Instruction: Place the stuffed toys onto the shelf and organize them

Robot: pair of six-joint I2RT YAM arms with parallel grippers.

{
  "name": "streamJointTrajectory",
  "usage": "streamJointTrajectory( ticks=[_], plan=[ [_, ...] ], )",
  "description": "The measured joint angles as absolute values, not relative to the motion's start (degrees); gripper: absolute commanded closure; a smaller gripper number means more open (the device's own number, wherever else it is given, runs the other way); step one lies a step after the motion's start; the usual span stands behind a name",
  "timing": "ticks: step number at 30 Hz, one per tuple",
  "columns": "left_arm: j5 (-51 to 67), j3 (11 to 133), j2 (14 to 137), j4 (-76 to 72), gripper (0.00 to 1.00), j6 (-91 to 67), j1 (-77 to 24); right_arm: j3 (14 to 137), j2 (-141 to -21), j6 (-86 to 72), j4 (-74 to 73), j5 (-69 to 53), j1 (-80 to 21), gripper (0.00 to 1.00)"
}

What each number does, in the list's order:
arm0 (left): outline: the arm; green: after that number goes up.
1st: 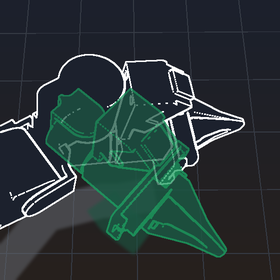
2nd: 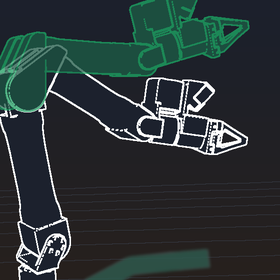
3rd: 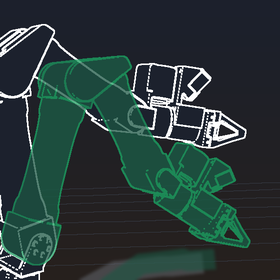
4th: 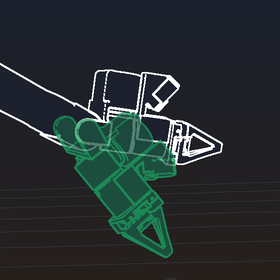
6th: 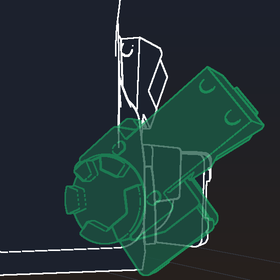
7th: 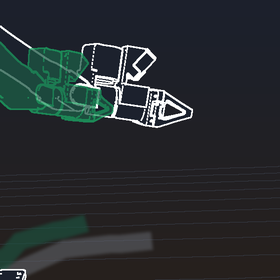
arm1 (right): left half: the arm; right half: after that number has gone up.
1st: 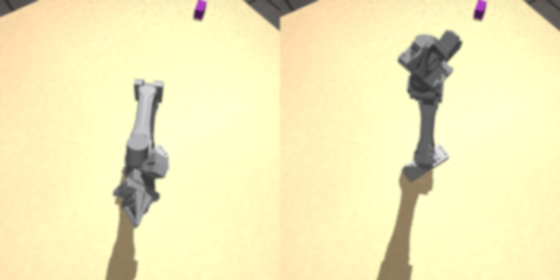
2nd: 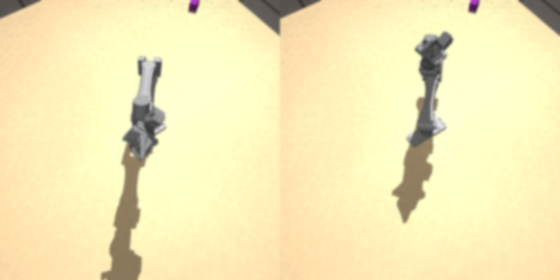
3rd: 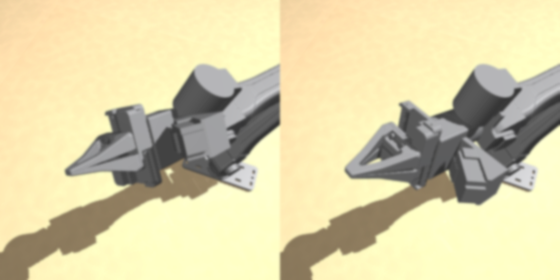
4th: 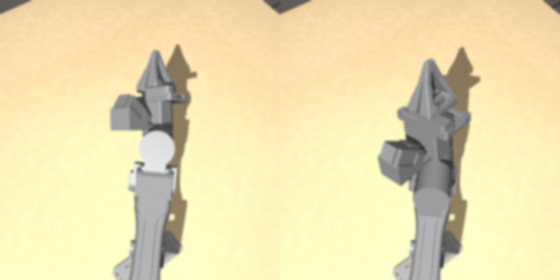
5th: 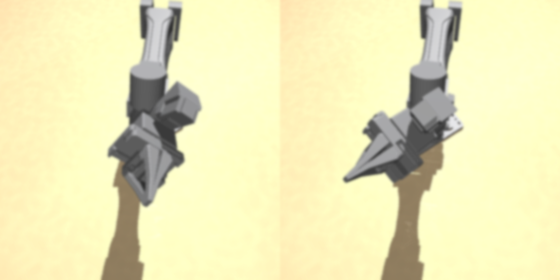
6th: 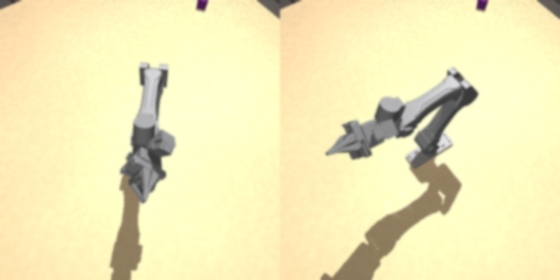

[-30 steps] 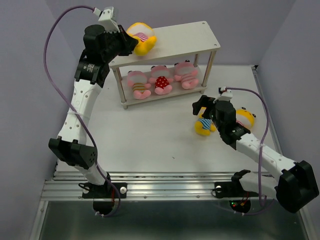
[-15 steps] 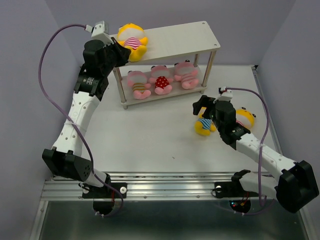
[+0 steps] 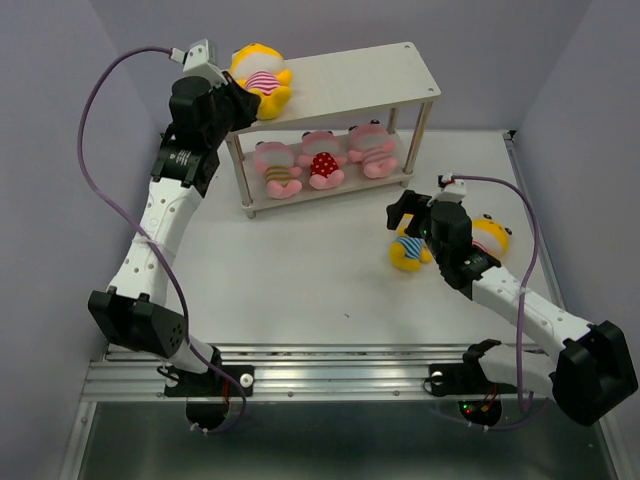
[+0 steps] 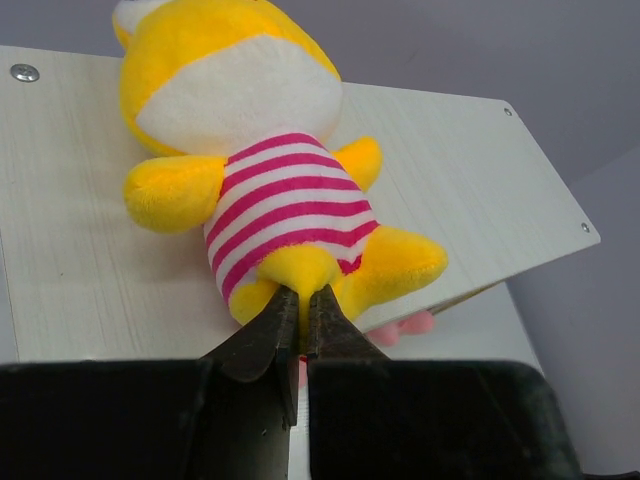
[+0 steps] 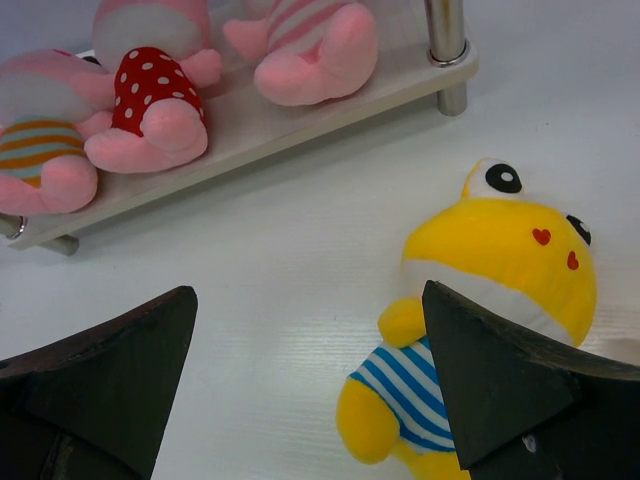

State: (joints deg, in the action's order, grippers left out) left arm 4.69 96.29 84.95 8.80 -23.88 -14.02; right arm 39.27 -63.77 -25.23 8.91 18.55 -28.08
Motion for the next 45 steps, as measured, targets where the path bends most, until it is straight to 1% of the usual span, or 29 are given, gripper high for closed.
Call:
streamJointTrajectory(
  ticks=[1,2,4,5,6,11,13,16,19,20,22,27,28,29,31,34,36,45],
  plan=[
    [4.8,96.7,85.4,8.8,0.86,-23.9,-14.0,39.3,-63.8,-25.3,8.9,18.6,-28.1,0.0],
    [5.0,97.0,85.8,8.8,0.8,-23.9,-14.0,39.3,-63.8,-25.3,8.9,18.6,-28.1,0.0],
    [5.3,97.2,86.3,8.8,0.77,-24.0,-14.0,39.3,-63.8,-25.3,8.9,18.7,-28.1,0.0],
    [5.3,97.2,86.3,8.9,0.69,-23.9,-14.0,39.3,-63.8,-25.3,8.9,18.7,-28.1,0.0],
    [5.3,97.2,86.3,8.9,0.66,-23.9,-14.0,39.3,-63.8,-25.3,8.9,18.8,-28.1,0.0],
    [5.7,97.4,86.3,8.9,0.64,-24.1,-14.0,39.3,-63.8,-25.3,8.9,19.1,-28.1,0.0],
    [5.7,97.4,86.3,8.9,0.61,-24.1,-14.0,39.3,-63.8,-25.3,8.9,19.1,-28.1,0.0],
    [5.7,97.4,86.3,8.9,0.62,-24.1,-14.0,39.3,-63.8,-25.3,8.9,19.1,-28.1,0.0],
    [5.7,97.5,86.3,9.0,0.58,-24.0,-14.0,39.3,-63.8,-25.3,8.9,19.1,-28.1,0.0],
    [5.7,97.6,86.2,9.1,0.52,-24.0,-14.0,39.3,-63.8,-25.3,8.9,19.1,-28.1,0.0],
    [5.7,97.9,86.2,9.6,0.48,-23.9,-14.0,39.3,-63.8,-25.3,8.9,19.1,-28.1,0.0],
    [5.5,98.0,86.0,10.3,0.48,-23.6,-14.0,39.3,-63.8,-25.3,8.9,19.1,-28.1,0.0],
    [5.4,98.0,85.9,10.5,0.46,-23.6,-14.0,39.3,-63.8,-25.3,8.9,19.1,-28.1,0.0],
    [5.3,98.0,85.7,10.6,0.42,-23.5,-14.0,39.3,-63.8,-25.3,8.9,19.1,-28.1,0.0],
    [5.3,98.1,85.5,10.9,0.31,-23.3,-14.0,39.3,-63.8,-25.3,8.9,19.1,-28.1,0.0],
    [5.3,98.1,85.1,11.0,0.18,-23.1,-14.0,39.3,-63.8,-25.3,8.9,19.1,-28.1,0.0],
    [5.6,98.1,84.6,11.1,0.01,-23.0,-14.0,39.3,-63.8,-25.3,8.9,19.0,-28.1,0.0],
    [9.9,98.6,80.7,11.1,0.01,-23.1,-14.0,39.3,-63.8,-25.3,8.9,18.8,-28.1,0.0]
  ],
)
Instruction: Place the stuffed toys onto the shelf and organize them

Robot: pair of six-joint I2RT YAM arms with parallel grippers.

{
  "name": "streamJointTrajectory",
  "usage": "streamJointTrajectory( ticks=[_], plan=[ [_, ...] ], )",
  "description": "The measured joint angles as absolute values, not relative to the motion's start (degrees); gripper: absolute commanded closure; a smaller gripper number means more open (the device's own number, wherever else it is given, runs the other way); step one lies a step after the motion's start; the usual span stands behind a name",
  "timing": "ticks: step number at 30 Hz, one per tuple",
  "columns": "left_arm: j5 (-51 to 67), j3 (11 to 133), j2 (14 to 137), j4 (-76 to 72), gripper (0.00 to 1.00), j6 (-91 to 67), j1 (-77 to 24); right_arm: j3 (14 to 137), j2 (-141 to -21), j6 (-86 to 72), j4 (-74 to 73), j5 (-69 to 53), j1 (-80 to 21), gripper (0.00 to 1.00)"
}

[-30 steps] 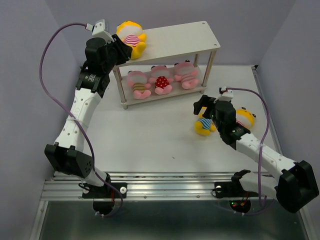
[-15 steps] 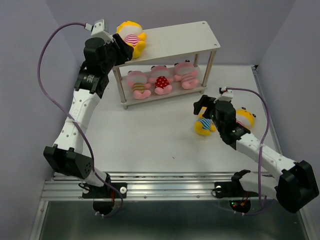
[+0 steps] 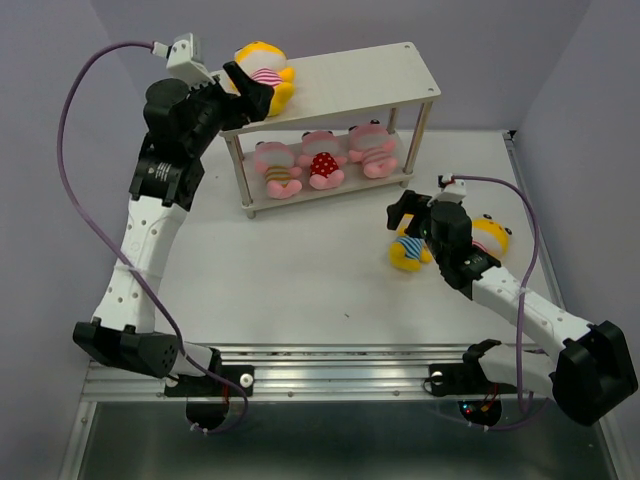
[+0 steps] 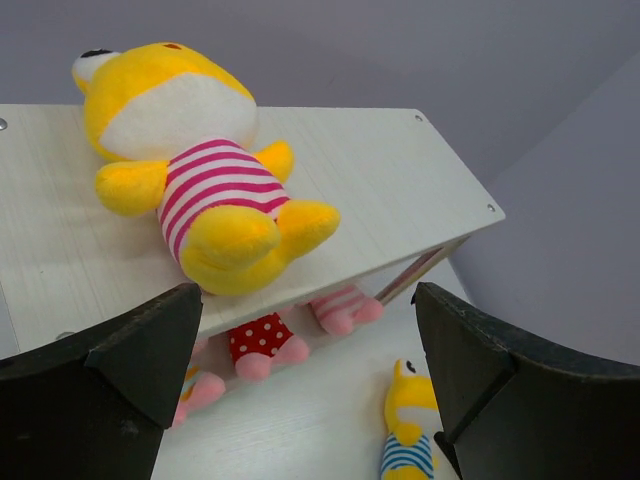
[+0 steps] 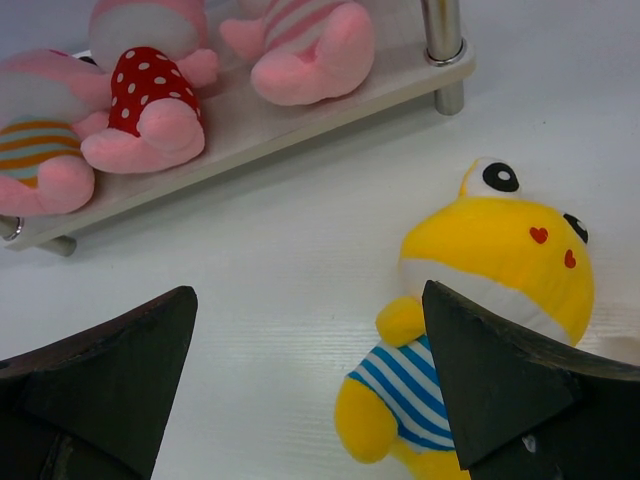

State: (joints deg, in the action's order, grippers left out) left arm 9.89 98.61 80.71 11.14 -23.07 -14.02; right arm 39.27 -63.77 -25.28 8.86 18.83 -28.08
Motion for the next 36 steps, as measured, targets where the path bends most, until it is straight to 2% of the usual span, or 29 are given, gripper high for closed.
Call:
streamJointTrajectory(
  ticks=[4,7,16,19,26,33,35,36],
  plan=[
    [11.9,95.3,75.0,9.8,0.01,-23.7,-14.0,39.3,-63.5,-25.7,6.9,19.0,-28.1,0.0],
    [12.5,88.4,68.2,8.0,0.01,-25.2,-14.0,39.3,-62.9,-27.4,3.4,19.9,-28.1,0.0],
    [8.5,51.1,41.6,5.6,0.01,-35.5,-14.2,39.4,-60.0,-35.6,-12.5,19.3,-28.1,0.0],
    [8.0,44.2,39.1,8.4,0.01,-38.4,-14.2,40.5,-60.8,-36.0,-14.5,16.4,-28.1,0.0],
    [4.6,36.2,34.1,17.2,0.01,-41.6,-14.2,46.8,-71.1,-37.7,-18.0,16.6,-29.9,0.01],
    [1.6,33.9,32.5,18.7,0.01,-42.7,-14.2,47.1,-75.2,-39.3,-20.5,19.9,-31.6,0.12],
    [1.9,33.1,33.4,18.4,0.01,-42.8,-14.2,47.3,-76.1,-39.5,-20.6,20.8,-31.8,0.19],
    [2.0,33.0,33.7,18.2,0.01,-42.9,-14.2,47.5,-77.0,-39.9,-20.6,21.5,-32.0,0.3]
  ],
)
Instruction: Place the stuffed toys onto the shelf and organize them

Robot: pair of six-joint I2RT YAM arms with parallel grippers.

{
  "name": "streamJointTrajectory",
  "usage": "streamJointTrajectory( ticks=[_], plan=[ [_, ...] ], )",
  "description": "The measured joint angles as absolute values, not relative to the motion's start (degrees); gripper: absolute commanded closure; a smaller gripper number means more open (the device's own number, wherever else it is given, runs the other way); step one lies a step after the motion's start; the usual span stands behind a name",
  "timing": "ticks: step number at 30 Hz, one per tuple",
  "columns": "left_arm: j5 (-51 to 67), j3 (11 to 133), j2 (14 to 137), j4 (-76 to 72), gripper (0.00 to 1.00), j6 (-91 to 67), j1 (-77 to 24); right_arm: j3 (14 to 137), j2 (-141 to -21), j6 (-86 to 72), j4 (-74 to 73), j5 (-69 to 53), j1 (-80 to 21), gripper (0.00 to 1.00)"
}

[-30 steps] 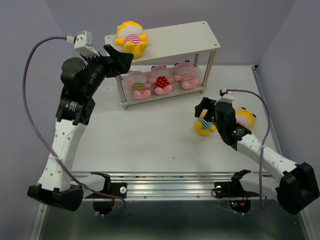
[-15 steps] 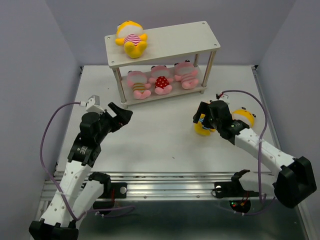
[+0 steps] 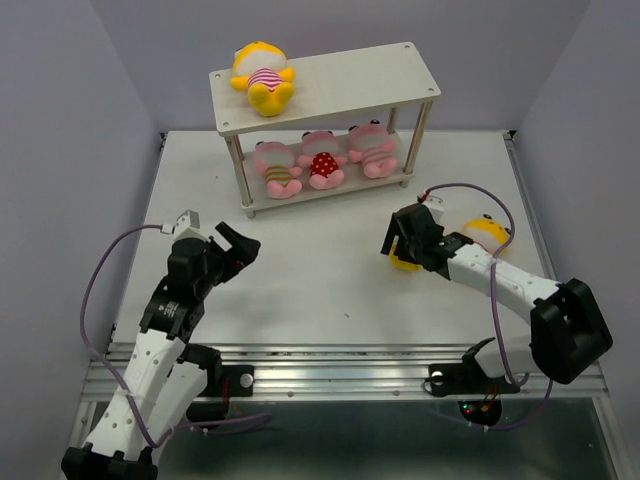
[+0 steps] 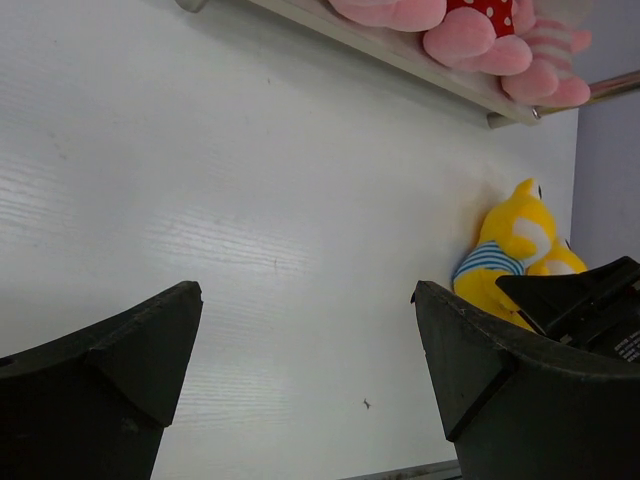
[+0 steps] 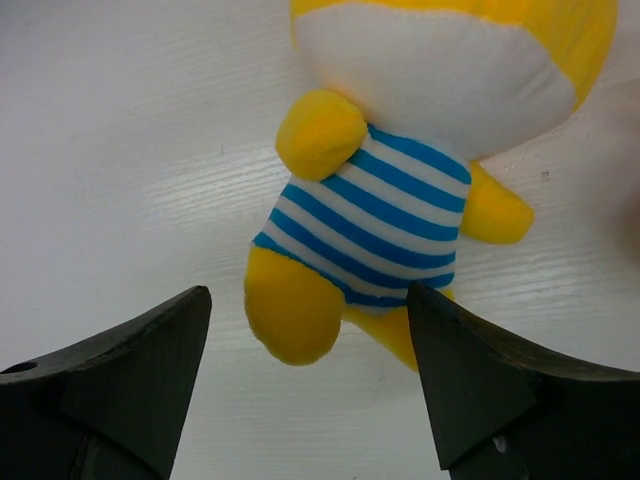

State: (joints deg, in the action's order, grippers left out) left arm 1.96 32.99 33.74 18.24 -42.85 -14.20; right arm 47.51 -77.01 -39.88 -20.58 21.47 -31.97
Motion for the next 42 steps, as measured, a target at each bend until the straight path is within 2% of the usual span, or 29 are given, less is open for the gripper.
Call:
streamJointTrajectory(
  ticks=[2,4,6,7,9,11,20,30,35,42],
  plan=[
    [2.2,32.8,34.8,18.0,0.01,-42.9,-14.2,47.5,-77.5,-39.8,-20.6,21.8,-32.2,0.44],
    [2.4,32.6,35.8,17.5,0.01,-42.9,-14.2,47.6,-78.0,-40.2,-20.6,22.3,-32.3,0.64],
    [2.6,32.4,36.4,17.1,0.01,-42.9,-14.2,47.7,-78.5,-40.7,-20.6,22.7,-32.5,0.72],
    [2.8,32.2,36.6,17.0,0.01,-42.9,-14.2,47.9,-78.5,-40.8,-20.8,23.1,-32.7,0.82],
    [3.0,32.2,36.6,16.7,0.01,-42.9,-14.2,48.3,-78.5,-40.7,-21.1,23.5,-33.0,0.93],
    [3.0,32.2,36.6,16.1,0.01,-42.9,-14.2,48.6,-78.4,-40.5,-21.5,24.2,-33.4,0.99],
    [3.7,32.2,37.8,14.5,0.01,-42.9,-14.2,49.8,-69.8,-27.4,-21.1,21.7,-34.3,0.99],
    [4.5,32.2,39.1,14.3,0.01,-42.5,-14.2,64.9,-58.3,-6.0,-16.4,12.7,-34.3,0.99],
    [4.5,32.2,39.4,13.7,0.01,-42.5,-14.2,74.3,-59.7,2.8,-14.9,8.1,-34.3,0.99],
    [4.4,32.2,40.1,13.1,0.01,-42.3,-14.2,92.2,-74.2,11.0,-12.8,7.1,-34.5,0.99]
  ],
)
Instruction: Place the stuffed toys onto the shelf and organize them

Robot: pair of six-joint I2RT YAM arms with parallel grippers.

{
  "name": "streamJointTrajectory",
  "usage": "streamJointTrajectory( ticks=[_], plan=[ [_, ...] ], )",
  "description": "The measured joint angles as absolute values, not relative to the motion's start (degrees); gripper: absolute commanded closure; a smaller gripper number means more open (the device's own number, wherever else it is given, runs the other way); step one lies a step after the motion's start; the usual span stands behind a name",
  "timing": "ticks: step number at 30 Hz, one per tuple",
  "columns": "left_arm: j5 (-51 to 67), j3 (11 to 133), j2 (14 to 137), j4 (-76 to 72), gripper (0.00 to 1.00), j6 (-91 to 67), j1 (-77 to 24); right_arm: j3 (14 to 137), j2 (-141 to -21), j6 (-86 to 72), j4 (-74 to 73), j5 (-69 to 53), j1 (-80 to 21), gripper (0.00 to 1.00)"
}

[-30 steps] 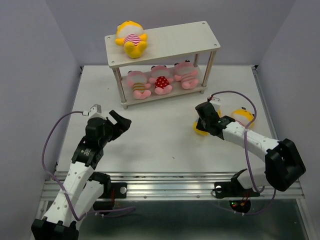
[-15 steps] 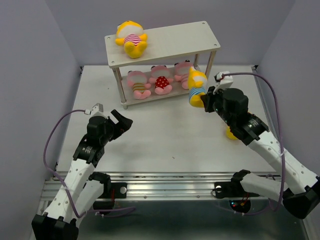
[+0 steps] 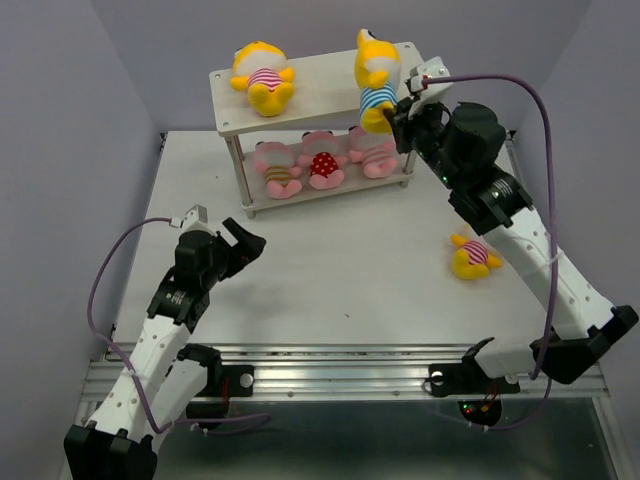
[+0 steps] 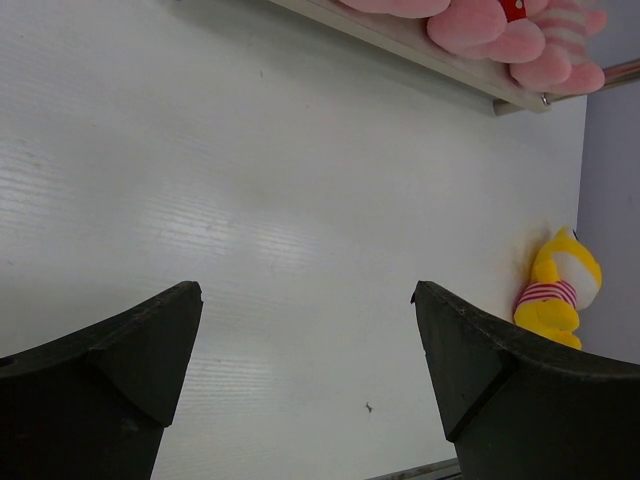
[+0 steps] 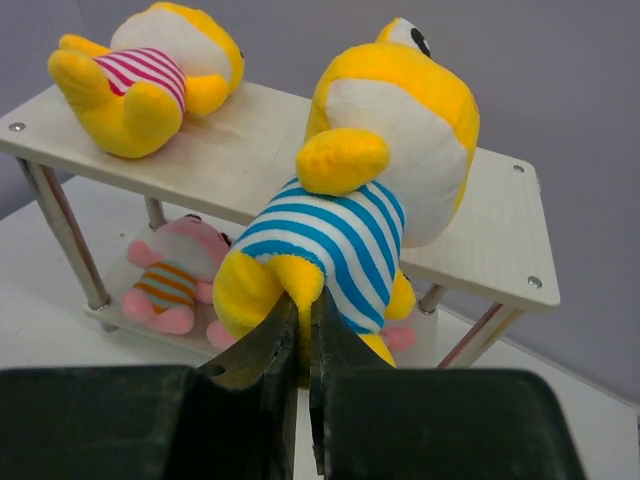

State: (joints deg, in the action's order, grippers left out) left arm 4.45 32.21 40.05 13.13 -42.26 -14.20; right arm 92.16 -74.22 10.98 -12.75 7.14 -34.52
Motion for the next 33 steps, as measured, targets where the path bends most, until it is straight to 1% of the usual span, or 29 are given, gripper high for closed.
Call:
streamJointTrajectory(
  ticks=[6,12,18,19,21,28,30,32,33],
  plan=[
    [4.3,32.2,40.1,13.2,0.01,-41.8,-14.2,99.7,-85.8,14.3,-12.8,5.3,-34.6,0.99],
    [4.0,32.2,40.1,13.4,0.01,-41.4,-14.2,105.5,-94.7,16.0,-12.5,6.1,-34.6,0.99],
    [3.6,32.2,40.0,13.9,0.01,-41.1,-14.2,110.1,-98.7,16.7,-12.3,7.4,-35.0,0.96],
    [3.5,32.2,40.0,14.1,0.01,-41.1,-14.2,110.7,-99.2,16.7,-12.3,7.7,-35.0,0.93],
    [3.4,32.2,40.0,14.4,0.01,-41.0,-14.2,111.7,-99.9,16.7,-12.4,7.7,-35.0,0.91],
    [3.0,32.2,40.0,14.5,0.01,-40.9,-14.2,114.7,-102.7,17.3,-12.6,6.1,-35.0,0.89],
    [3.0,32.2,40.0,14.5,0.01,-40.9,-14.2,115.6,-103.3,17.7,-13.2,5.9,-35.0,0.87],
    [3.0,32.2,40.0,14.5,0.01,-40.8,-14.2,117.0,-104.2,18.0,-13.5,6.2,-35.0,0.82],
    [2.9,32.2,40.0,14.5,0.01,-40.8,-14.2,117.5,-104.6,18.2,-13.6,6.4,-35.0,0.82]
  ],
)
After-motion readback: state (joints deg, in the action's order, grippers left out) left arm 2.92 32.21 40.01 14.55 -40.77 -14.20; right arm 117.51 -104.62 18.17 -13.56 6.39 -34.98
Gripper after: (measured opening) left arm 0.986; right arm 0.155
